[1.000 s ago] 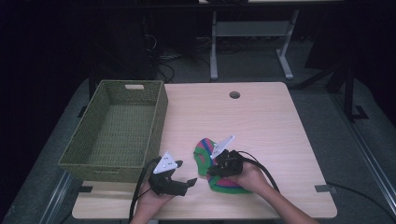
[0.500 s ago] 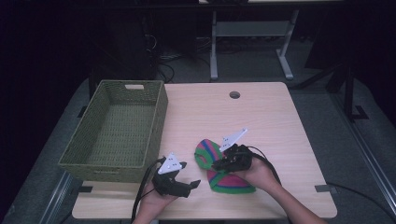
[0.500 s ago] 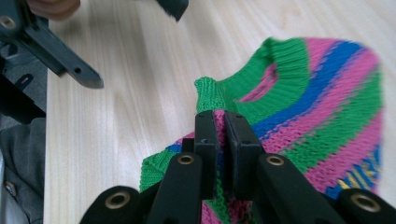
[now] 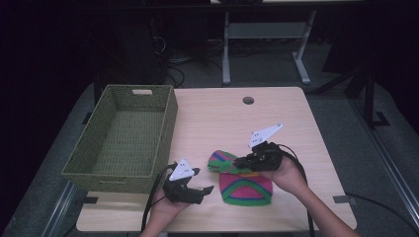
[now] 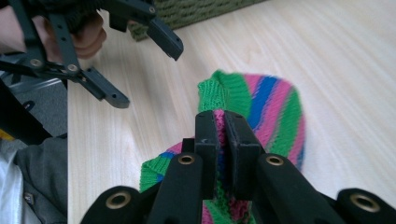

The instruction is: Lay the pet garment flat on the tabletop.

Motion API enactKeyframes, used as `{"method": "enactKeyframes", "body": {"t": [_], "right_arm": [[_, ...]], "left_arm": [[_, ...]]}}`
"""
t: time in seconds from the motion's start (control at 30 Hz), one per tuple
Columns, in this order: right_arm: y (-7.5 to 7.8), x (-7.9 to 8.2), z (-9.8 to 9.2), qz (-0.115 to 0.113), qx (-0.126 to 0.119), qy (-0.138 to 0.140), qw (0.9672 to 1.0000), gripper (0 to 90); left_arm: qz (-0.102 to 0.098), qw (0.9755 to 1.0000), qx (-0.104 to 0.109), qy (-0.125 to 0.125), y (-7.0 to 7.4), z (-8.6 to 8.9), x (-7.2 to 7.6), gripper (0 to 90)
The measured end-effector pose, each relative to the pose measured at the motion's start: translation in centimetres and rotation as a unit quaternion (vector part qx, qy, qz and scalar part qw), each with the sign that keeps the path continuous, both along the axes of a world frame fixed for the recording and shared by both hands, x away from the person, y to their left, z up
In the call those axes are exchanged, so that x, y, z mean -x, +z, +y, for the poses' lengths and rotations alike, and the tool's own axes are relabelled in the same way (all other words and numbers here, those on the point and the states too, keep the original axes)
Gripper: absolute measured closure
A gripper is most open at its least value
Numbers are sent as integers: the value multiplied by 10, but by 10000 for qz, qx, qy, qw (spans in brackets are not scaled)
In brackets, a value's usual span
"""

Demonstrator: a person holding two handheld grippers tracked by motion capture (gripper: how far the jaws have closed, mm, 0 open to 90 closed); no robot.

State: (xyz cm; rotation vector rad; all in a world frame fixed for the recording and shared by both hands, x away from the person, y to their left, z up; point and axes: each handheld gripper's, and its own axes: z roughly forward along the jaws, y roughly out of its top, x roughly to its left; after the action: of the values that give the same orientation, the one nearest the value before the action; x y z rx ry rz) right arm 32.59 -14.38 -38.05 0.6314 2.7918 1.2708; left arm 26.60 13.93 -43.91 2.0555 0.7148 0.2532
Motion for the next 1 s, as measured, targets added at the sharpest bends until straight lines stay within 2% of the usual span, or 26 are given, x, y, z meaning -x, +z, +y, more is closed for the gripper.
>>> {"method": "enactKeyframes", "body": {"t": [0.07,0.1,0.2,0.33,0.47,0.6,0.7,0.8,0.87,1.0], "right_arm": [[4,-1,-3,-4,-67,-16,10000,838],[9,-2,-7,11,-187,-10,9998,838],[15,-3,-11,-33,-234,41,9997,838],[21,-6,-15,-55,-360,118,9993,839],[26,-8,-19,-50,-418,190,9989,839],[31,-10,-22,-61,-499,241,9984,839],[33,-11,-23,-51,-540,266,9982,839],[35,-11,-24,-63,-567,360,9977,839],[36,-11,-23,-49,-561,404,9976,839],[38,-13,-22,-54,-558,472,9973,839]], "left_arm": [[-1,10000,14,14,0,0,-1,234],[8,10000,14,85,-2,-2,-3,234],[7,9999,-77,101,-5,-4,-7,240],[54,9999,-25,97,-7,-6,-15,267],[20,10000,-7,97,-8,-12,-24,268],[81,9998,108,159,-13,-18,-32,268],[50,9998,92,190,-15,-20,-34,270],[26,9998,106,157,-16,-21,-38,288],[123,9997,164,156,-20,-23,-44,297],[82,9998,148,84,-22,-26,-47,306]]}}
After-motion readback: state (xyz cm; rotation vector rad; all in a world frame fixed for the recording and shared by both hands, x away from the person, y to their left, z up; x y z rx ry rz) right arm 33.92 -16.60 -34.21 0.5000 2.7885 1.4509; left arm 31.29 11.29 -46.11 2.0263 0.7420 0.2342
